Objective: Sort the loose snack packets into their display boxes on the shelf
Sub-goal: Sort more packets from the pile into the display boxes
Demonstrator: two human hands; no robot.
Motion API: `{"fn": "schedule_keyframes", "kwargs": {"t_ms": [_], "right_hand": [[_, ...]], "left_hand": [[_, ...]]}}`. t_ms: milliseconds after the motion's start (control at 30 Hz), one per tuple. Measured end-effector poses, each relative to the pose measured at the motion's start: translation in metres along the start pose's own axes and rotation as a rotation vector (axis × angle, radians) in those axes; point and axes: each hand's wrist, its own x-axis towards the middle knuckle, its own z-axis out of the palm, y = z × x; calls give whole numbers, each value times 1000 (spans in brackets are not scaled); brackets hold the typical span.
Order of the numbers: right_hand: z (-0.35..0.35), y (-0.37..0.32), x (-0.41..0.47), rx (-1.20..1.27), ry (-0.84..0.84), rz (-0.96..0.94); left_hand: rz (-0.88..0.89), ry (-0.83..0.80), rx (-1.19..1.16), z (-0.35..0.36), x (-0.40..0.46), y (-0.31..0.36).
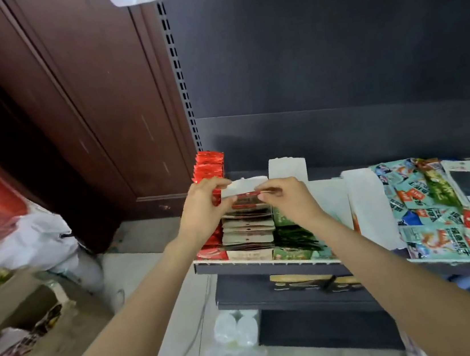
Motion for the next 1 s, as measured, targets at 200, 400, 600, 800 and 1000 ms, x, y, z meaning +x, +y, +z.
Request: {"fn": "schedule_keyframes", "kwargs": {"t_ms": [200, 400, 600, 800, 1000], "right_hand": [[-5, -5, 1, -59, -111, -4], [-46, 15, -5, 137, 133, 34], [-126, 87, -26, 127, 336, 122], [-206, 199, -47, -118, 300, 361], [-272, 291, -56, -324, 186, 577]], "left_hand": [[3, -190, 252, 10, 10, 6], [114, -58, 228, 37, 21, 64], [296, -200, 1, 125, 37, 161], [236, -433, -33, 249, 52, 247], [48, -678, 152, 344, 61, 261]]}}
